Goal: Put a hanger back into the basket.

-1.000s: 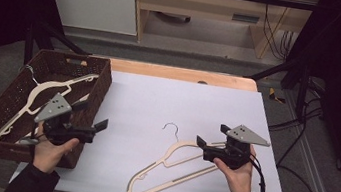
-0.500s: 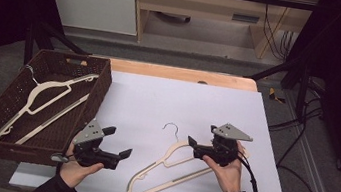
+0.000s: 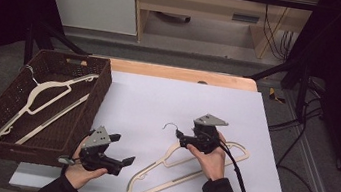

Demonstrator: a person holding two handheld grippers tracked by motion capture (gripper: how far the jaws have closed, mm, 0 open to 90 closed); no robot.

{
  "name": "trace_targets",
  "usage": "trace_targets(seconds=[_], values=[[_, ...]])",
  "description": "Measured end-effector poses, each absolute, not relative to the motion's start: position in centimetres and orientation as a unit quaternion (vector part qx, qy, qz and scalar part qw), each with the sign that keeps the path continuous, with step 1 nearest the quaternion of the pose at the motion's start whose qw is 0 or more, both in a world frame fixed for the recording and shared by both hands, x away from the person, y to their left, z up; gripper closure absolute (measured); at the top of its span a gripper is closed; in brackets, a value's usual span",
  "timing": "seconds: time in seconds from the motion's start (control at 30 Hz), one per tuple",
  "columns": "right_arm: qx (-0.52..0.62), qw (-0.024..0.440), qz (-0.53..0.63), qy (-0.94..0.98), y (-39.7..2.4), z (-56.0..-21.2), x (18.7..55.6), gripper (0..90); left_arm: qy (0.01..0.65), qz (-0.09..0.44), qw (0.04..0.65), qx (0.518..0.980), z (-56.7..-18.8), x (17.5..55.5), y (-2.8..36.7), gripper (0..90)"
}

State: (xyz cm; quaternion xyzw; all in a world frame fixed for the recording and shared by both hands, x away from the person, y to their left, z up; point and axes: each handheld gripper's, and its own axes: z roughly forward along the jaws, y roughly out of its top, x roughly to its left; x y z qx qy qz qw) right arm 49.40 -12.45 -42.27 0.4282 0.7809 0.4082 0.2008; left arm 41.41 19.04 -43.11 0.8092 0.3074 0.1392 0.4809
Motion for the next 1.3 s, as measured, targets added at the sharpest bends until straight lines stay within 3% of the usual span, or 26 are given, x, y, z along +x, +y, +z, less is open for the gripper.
trace_targets(seconds=[0.4,0.8,1.1,1.3], values=[[0.438,0.195,0.307,0.822,-9.7,-46.2,52.7,52.0,0.311,0.133,0.466,0.818,-44.0,41.6,18.8,8.2],[0.435,0.171,0.277,0.840,-8.3,-46.7,52.7,81.2,0.313,0.132,0.460,0.821,-44.3,41.6,18.6,8.3],[0.466,0.131,0.273,0.832,-8.4,-46.4,53.4,87.5,0.312,0.132,0.458,0.822,-44.4,41.5,18.6,8.4],[0.460,0.135,0.271,0.834,-8.5,-46.4,53.4,88.9,0.311,0.128,0.455,0.824,-44.5,41.6,18.4,8.5]])
